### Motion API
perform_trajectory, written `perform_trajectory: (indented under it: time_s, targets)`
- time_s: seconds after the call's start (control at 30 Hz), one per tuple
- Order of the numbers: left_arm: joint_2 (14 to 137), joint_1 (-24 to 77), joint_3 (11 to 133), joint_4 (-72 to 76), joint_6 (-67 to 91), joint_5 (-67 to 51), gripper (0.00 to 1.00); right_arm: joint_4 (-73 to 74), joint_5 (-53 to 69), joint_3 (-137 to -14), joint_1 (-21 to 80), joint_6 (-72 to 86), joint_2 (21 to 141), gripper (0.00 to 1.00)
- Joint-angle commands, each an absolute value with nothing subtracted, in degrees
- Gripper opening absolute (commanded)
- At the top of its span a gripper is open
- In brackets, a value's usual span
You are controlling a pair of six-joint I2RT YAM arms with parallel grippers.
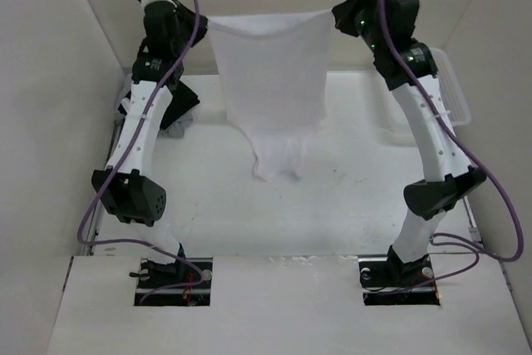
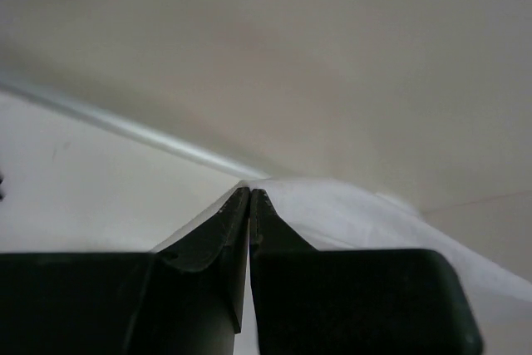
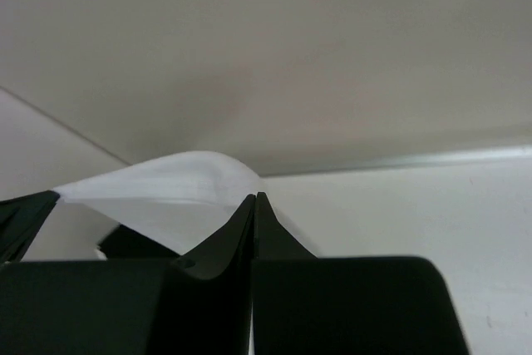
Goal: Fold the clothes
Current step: Flatten the tank top out
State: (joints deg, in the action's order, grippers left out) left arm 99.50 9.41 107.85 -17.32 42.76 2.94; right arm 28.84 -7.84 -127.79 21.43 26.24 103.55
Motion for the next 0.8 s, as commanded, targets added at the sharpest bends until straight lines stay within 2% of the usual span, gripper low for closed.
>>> perform_trajectory:
  time_s: [0.0, 0.07, 0.17, 0.3, 0.53, 0.63, 0.77]
  targets:
    - [97.64, 7.69, 119.42, -17.74, 41.40, 1.85, 0.01, 29.26, -5.36, -141.39, 21.31, 26.81, 101.07, 0.00]
    - [98.17, 6.99, 122.86, -19.42, 40.78, 1.85, 0.01, 30.84, -5.45, -145.09, 21.31, 26.54, 101.69, 0.00]
    - [97.04, 6.81, 123.75, -19.77, 39.29, 2.11, 0.01, 32.07, -5.80, -143.80, 21.22, 26.72, 100.03, 0.00]
    - [91.95, 7.60, 115.43, -18.38, 38.41, 3.33, 0.02, 28.41, -7.82, -126.01, 21.49, 26.72, 91.08, 0.00]
    - [70.53, 16.63, 78.29, -8.89, 35.51, 14.74, 0.02, 16.01, -17.56, -80.23, 29.38, 27.42, 65.87, 0.00]
    - [57.53, 22.87, 56.76, -6.51, 37.25, 21.25, 0.02, 14.59, -24.15, -60.01, 37.19, 31.45, 53.04, 0.00]
    - [41.61, 32.54, 35.55, -9.65, 42.61, 27.50, 0.02, 19.84, -29.70, -37.84, 52.65, 44.70, 37.91, 0.00]
